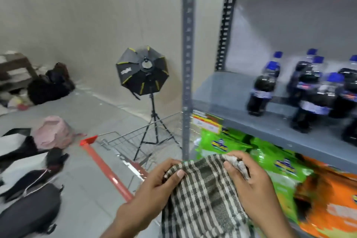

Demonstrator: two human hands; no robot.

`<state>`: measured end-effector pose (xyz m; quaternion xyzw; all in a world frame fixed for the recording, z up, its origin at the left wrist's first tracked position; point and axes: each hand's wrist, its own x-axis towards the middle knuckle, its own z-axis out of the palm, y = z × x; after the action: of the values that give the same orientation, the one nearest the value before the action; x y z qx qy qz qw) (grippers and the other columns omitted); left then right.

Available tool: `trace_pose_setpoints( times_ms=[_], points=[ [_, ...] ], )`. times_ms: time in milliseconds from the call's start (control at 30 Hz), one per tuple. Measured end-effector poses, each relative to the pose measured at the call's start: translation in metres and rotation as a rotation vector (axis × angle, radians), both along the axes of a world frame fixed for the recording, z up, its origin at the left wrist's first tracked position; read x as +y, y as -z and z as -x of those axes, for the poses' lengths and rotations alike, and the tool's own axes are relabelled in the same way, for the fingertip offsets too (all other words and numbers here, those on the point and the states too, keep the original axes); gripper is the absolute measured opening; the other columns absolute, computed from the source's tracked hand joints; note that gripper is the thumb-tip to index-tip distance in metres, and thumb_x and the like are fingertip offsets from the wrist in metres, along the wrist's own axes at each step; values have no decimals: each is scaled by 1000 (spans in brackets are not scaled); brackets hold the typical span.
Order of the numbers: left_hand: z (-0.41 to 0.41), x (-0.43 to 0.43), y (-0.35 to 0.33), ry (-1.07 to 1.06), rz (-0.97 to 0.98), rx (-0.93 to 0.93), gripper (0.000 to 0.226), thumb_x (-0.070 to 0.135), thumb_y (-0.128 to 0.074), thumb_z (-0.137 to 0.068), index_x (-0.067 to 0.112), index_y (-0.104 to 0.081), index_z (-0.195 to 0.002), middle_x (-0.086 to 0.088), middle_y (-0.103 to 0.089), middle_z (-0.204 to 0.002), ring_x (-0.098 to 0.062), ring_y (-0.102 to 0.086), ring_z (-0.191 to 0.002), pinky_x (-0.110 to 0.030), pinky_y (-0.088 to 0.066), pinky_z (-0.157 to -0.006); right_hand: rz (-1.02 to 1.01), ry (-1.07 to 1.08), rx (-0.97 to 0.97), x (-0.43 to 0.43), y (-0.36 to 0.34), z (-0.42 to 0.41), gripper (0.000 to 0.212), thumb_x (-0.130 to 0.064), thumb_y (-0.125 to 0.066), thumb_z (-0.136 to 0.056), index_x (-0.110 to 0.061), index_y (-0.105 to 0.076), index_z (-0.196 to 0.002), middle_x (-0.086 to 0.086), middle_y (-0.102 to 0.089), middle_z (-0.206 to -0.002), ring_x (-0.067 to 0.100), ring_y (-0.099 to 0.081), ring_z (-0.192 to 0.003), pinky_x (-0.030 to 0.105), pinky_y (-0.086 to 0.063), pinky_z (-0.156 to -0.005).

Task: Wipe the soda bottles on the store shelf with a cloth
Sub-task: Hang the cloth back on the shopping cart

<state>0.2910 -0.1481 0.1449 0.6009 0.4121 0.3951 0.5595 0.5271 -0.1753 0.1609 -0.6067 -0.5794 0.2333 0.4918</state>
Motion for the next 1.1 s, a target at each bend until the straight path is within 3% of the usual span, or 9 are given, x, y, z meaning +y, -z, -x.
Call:
trace_pose_setpoints(
  times_ms=[100, 233, 333, 500, 633, 733, 833, 1000, 1100],
  points=[
    [68, 17, 32, -168, 119, -13, 12, 35, -64, -95, 27, -73, -101, 0, -70, -86, -12, -64, -78, -20, -52, -71, 126, -164, 52, 55, 33, 64, 18, -35, -70, -89, -39, -64, -105, -15, -70, -103, 10, -65, -97, 26, -48, -80],
    [158, 52, 83, -429, 232, -19, 12, 22, -64, -100, 28, -74, -100, -11, -78, -100, -28, -74, -96, -40, -61, -88, 434, -373, 161, 134, 73, 154, 31, -24, -74, -89, -44, -62, -109, -4, -58, -132, 14, -57, -119, 32, -49, -92],
    [203, 81, 118, -573, 279, 50, 15, 20, -62, -102, 29, -73, -96, -6, -77, -97, -25, -73, -95, -35, -59, -82, 586, -452, 211, 182, 97, 208, 38, -15, -72, -89, -40, -60, -115, 2, -56, -135, 21, -58, -119, 43, -51, -99],
    [244, 120, 168, -738, 360, 121, 13, 23, -59, -102, 31, -66, -95, 2, -73, -96, -17, -68, -92, -29, -50, -71, 581, -453, -53, 235, 136, 273, 39, -18, -69, -91, -30, -52, -125, -6, -58, -125, 9, -60, -98, 24, -47, -65],
    [258, 131, 196, -792, 461, 194, 13, 29, -55, -102, 31, -63, -93, 2, -71, -98, -21, -67, -95, -43, -55, -88, 616, -422, -220, 250, 174, 304, 42, -7, -62, -94, -25, -50, -131, -1, -63, -105, 14, -64, -74, 25, -50, -51],
    [263, 134, 209, -792, 500, 242, 12, 32, -51, -103, 31, -60, -95, 2, -69, -100, -19, -64, -94, -45, -54, -90, 589, -414, -306, 253, 196, 319, 44, 0, -59, -94, -27, -52, -128, -4, -64, -101, 2, -59, -64, 10, -42, -43],
    [267, 136, 216, -752, 528, 297, 10, 35, -51, -103, 31, -59, -97, 2, -68, -101, -16, -63, -93, -40, -52, -84, 566, -389, -319, 253, 209, 325, 44, 3, -61, -91, -38, -54, -102, -7, -68, -101, -3, -61, -70, 5, -40, -43],
    [275, 139, 223, -720, 518, 323, 19, 37, -58, -100, 25, -58, -114, 2, -66, -110, -13, -62, -96, -36, -50, -84, 554, -378, -371, 251, 215, 324, 34, -5, -65, -91, -26, -57, -116, -14, -62, -87, 2, -62, -67, 15, -43, -48],
    [275, 140, 215, -709, 475, 335, 32, 36, -58, -100, 20, -52, -128, 2, -63, -113, -17, -62, -100, -30, -48, -80, 568, -377, -353, 247, 210, 321, 38, -7, -66, -90, -28, -54, -120, -12, -63, -94, 6, -66, -74, 21, -52, -54]
  ],
)
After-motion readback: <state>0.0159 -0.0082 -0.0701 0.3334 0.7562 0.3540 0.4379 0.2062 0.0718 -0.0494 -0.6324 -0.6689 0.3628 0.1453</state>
